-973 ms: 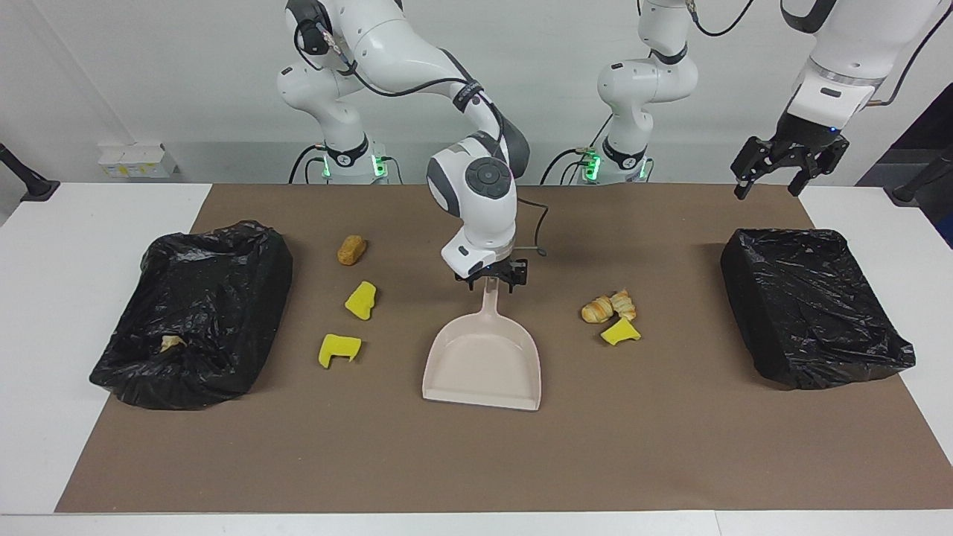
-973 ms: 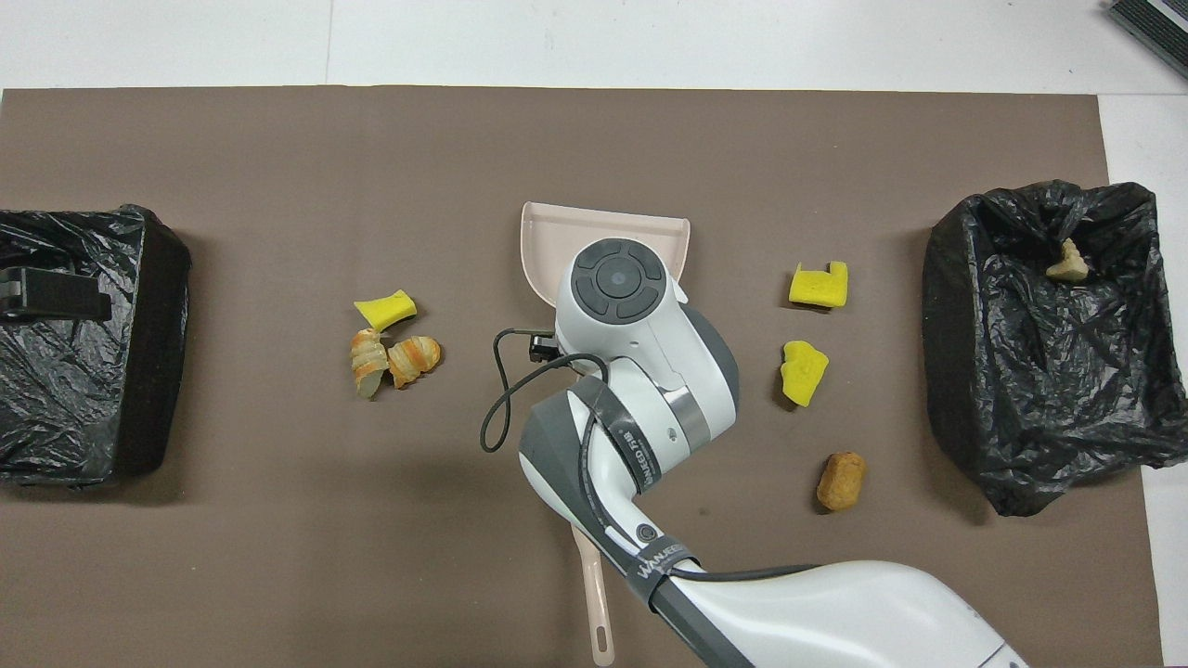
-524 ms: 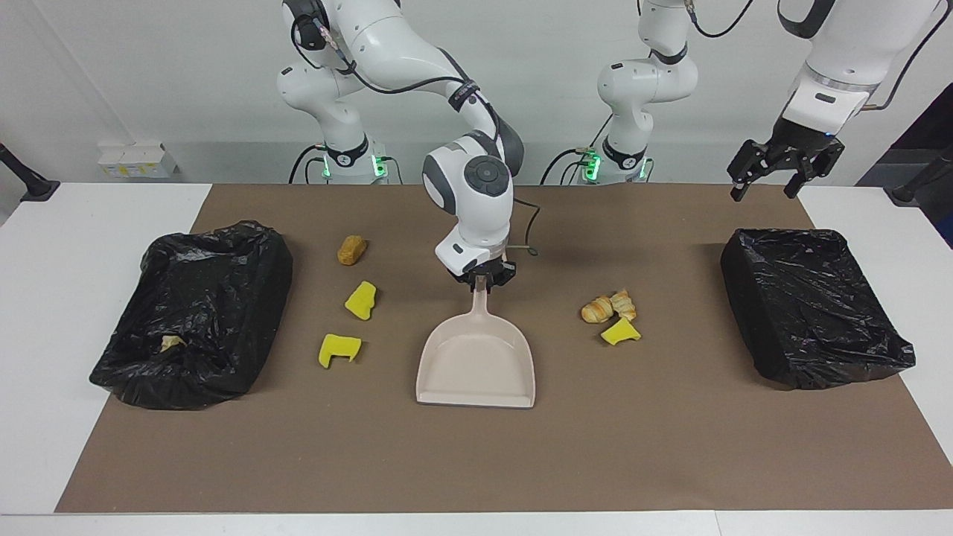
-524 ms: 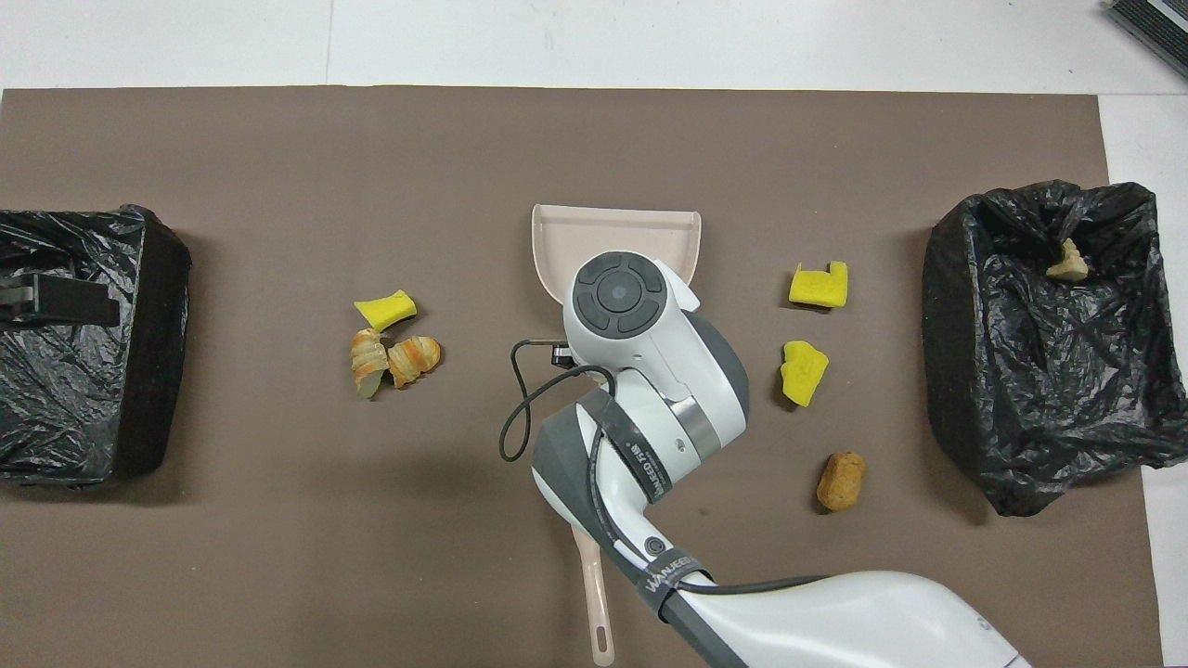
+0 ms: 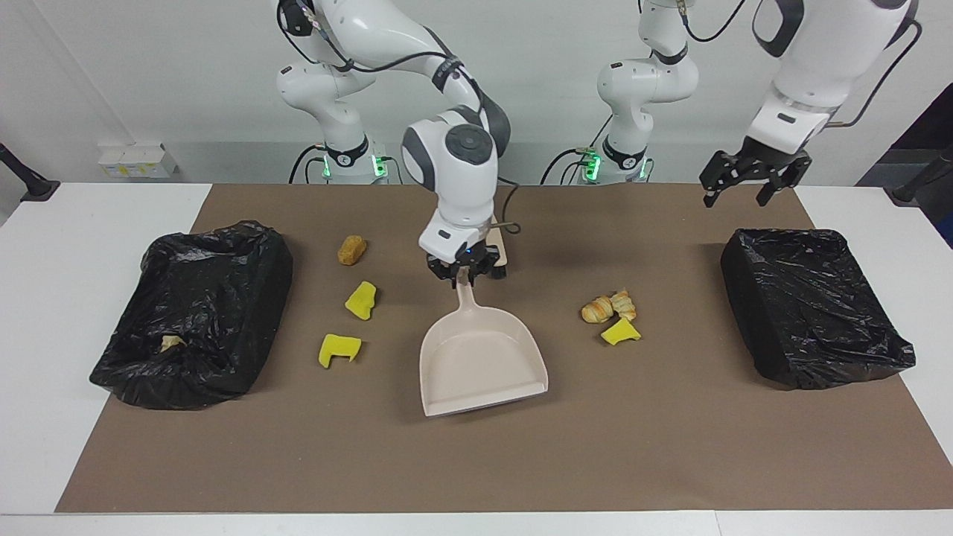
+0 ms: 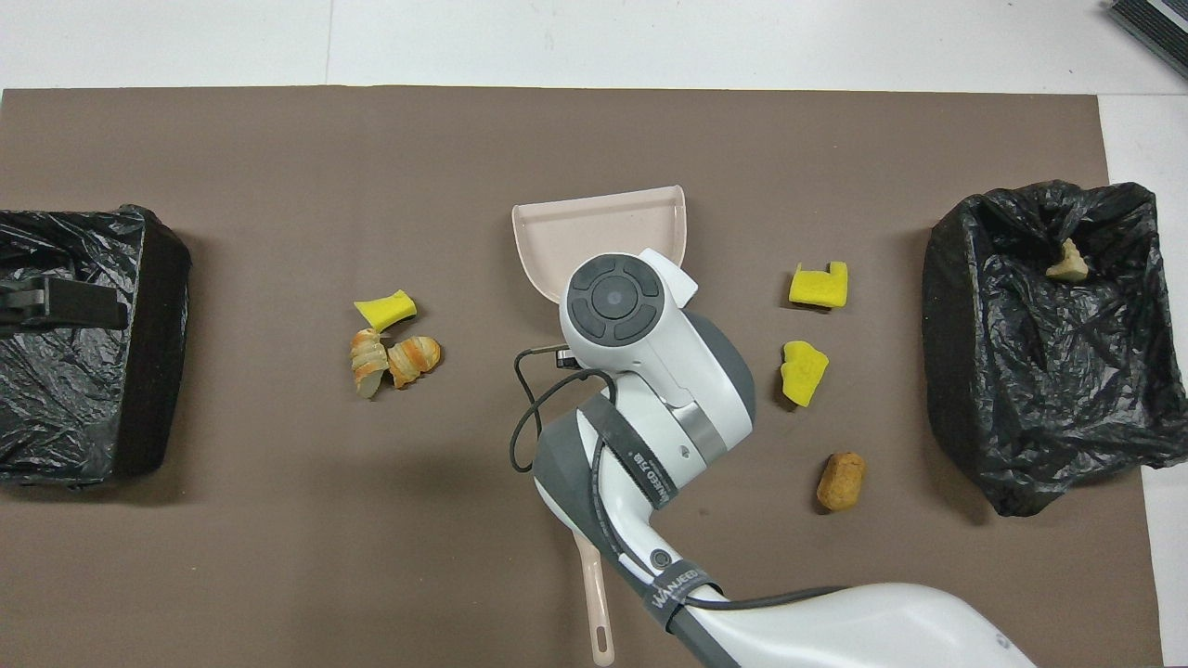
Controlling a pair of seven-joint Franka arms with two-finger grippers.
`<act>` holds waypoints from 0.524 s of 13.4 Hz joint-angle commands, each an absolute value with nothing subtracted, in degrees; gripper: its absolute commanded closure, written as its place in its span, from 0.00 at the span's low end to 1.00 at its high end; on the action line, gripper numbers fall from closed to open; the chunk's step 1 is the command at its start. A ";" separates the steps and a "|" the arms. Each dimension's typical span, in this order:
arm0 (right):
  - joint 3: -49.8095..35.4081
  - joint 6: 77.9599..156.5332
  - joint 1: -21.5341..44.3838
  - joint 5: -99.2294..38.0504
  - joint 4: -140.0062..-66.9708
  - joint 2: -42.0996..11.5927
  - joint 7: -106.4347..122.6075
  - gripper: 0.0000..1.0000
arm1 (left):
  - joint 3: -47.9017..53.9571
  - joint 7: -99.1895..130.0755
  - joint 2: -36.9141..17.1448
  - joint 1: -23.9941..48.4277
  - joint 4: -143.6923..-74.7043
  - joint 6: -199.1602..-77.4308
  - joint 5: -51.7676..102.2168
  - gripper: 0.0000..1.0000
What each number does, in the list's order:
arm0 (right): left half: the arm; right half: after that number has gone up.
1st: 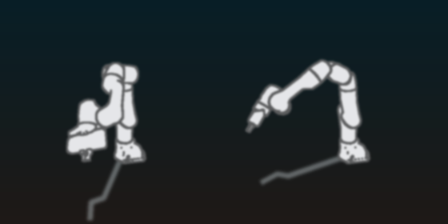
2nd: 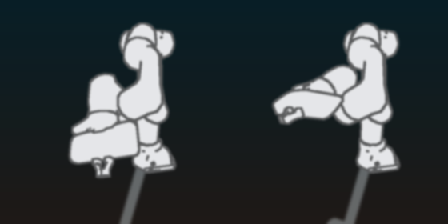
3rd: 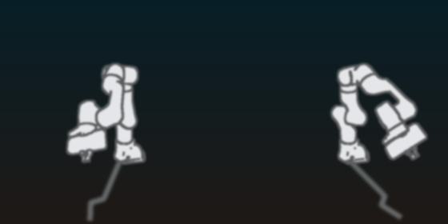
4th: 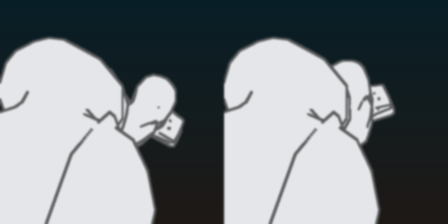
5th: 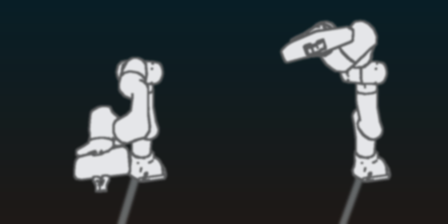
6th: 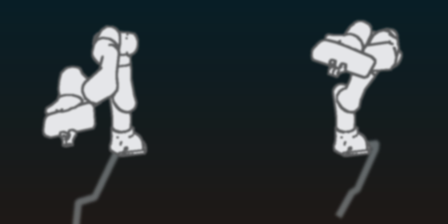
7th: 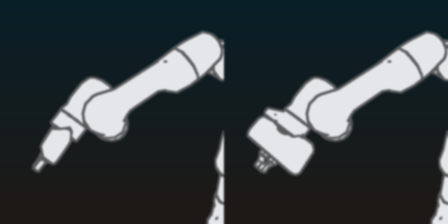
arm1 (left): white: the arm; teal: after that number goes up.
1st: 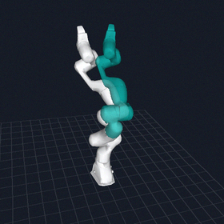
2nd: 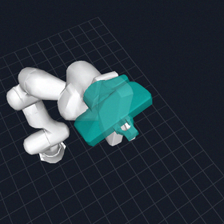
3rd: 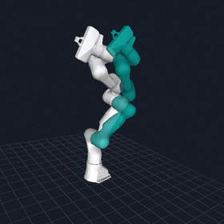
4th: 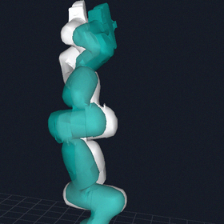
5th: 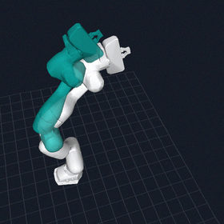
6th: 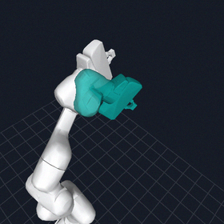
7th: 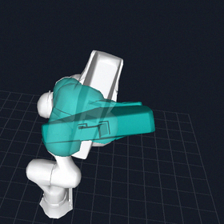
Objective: Sweep and dump trash in bin
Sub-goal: 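Lift the dustpan with the right gripper while the left gripper reaches the brush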
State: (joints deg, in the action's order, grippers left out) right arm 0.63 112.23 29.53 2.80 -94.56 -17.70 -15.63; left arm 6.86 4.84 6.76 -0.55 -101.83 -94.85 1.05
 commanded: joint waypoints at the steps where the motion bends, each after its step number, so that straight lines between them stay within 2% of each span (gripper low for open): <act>1: 0.09 109.26 26.81 2.55 -95.54 -14.68 -3.22 1.00 | 9.82 10.17 10.71 1.05 -108.96 -96.67 1.32 0.00; 7: 0.26 103.01 24.26 2.55 -95.89 -14.06 25.96 1.00 | 25.36 27.39 14.33 0.97 -117.32 -99.92 6.76 0.00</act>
State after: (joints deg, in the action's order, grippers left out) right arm 0.66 104.17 24.88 2.76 -94.85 -15.25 17.38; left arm 21.25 22.49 11.34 1.18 -112.53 -97.22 4.61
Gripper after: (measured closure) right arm 0.678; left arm 0.000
